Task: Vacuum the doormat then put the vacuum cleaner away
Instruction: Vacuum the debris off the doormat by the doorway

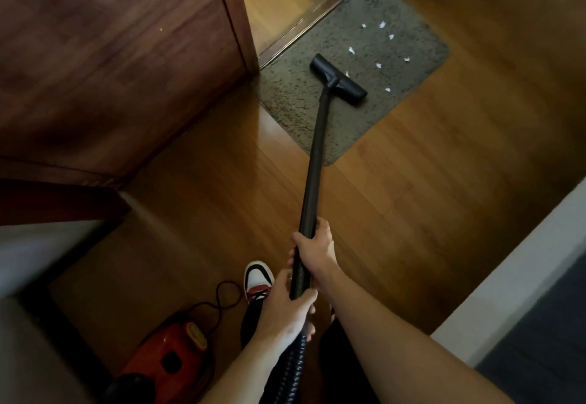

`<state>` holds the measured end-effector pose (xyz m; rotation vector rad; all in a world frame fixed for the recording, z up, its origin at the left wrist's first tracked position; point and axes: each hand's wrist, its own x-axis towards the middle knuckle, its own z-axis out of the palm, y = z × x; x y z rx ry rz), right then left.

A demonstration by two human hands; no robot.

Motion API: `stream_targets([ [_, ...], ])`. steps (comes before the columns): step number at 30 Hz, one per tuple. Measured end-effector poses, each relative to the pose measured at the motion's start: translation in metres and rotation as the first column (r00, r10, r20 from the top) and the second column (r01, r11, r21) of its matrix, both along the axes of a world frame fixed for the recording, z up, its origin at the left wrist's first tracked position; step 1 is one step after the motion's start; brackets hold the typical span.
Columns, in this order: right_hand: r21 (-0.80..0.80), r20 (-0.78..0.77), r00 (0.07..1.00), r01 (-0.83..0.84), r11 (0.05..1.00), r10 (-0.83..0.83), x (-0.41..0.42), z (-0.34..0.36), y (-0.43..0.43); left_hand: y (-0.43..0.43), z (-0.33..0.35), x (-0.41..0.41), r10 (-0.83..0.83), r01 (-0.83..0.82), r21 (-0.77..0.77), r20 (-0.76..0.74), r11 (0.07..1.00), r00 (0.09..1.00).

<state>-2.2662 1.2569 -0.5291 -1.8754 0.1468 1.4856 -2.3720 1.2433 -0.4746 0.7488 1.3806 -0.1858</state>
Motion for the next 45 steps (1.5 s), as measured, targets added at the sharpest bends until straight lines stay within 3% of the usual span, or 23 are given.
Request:
stream_targets([
  [3, 0.027, 0.055, 0.998, -0.02, 0.999, 0.018, -0.002, -0.002, 0.02, 0.01, -0.004, -0.011, -0.001, 0.002, -0.039, 0.006, 0.999, 1.0],
  [11, -0.019, 0.103, 0.993, 0.057, 0.998, -0.055, -0.031, -0.016, 0.061, 0.053, -0.018, -0.04, -0.179, 0.184, 0.082, -0.063, 0.979, 0.982],
  [16, -0.111, -0.022, 0.983, 0.179, 0.978, -0.182, -0.03, -0.039, 0.077, 0.071, -0.029, -0.039, -0.224, 0.236, 0.064, -0.15, 0.97, 0.963],
  [34, -0.033, 0.063, 0.978, 0.202, 0.979, -0.2, 0.086, -0.051, 0.115, 0.118, -0.051, 0.075, -0.272, 0.281, 0.044, -0.146, 0.959, 0.951],
  [41, -0.03, 0.098, 0.985, 0.145, 0.989, -0.141, 0.141, -0.057, 0.142, 0.146, -0.053, 0.136, -0.159, 0.156, -0.031, -0.087, 0.987, 0.984],
  [45, -0.04, 0.088, 0.99, 0.115, 0.993, -0.111, 0.149, -0.057, 0.145, 0.15, -0.056, 0.15, -0.166, 0.165, -0.012, -0.081, 0.986, 0.983],
])
